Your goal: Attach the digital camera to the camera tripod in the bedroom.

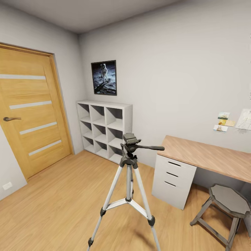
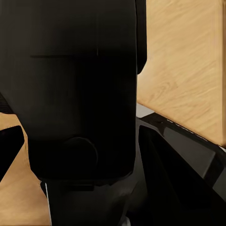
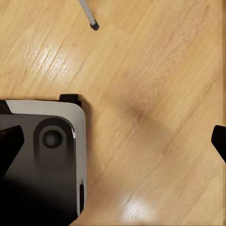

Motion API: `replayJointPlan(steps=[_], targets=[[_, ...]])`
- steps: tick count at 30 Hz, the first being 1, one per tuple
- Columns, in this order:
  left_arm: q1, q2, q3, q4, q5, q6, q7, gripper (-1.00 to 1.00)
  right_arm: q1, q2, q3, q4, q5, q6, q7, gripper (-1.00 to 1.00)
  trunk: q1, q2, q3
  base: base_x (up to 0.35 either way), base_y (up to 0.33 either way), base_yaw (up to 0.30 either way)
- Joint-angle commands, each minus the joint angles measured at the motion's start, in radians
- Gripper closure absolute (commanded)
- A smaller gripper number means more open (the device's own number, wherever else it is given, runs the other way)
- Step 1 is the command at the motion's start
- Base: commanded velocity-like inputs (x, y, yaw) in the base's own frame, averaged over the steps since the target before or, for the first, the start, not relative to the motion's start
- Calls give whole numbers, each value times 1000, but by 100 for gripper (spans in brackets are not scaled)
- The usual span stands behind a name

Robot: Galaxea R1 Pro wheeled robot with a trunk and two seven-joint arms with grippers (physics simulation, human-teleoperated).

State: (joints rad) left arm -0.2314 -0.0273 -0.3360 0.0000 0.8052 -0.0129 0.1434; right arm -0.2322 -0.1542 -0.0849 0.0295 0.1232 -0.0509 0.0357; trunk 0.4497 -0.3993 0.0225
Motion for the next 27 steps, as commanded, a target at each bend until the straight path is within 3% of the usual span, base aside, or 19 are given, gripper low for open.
replayJointPlan(steps=[1,6,14,27], targets=[[0,0,-9,0,5,-1,4,100,-1,0,-9,3,10,-4,2,-100,0,-1,0,0,-259,0],[0,0,-8,0,5,-1,4,100,-1,1,-9,4,10,-2,1,-100,0,-1,0,0,-236,0],[0,1,-8,0,6,-1,4,100,-1,-1,-10,4,9,-9,0,-100,0,-1,0,0,-51,-7],[0,0,-9,0,4,-1,4,100,-1,1,-10,4,9,0,1,-100,0,-1,0,41,-23,-193]])
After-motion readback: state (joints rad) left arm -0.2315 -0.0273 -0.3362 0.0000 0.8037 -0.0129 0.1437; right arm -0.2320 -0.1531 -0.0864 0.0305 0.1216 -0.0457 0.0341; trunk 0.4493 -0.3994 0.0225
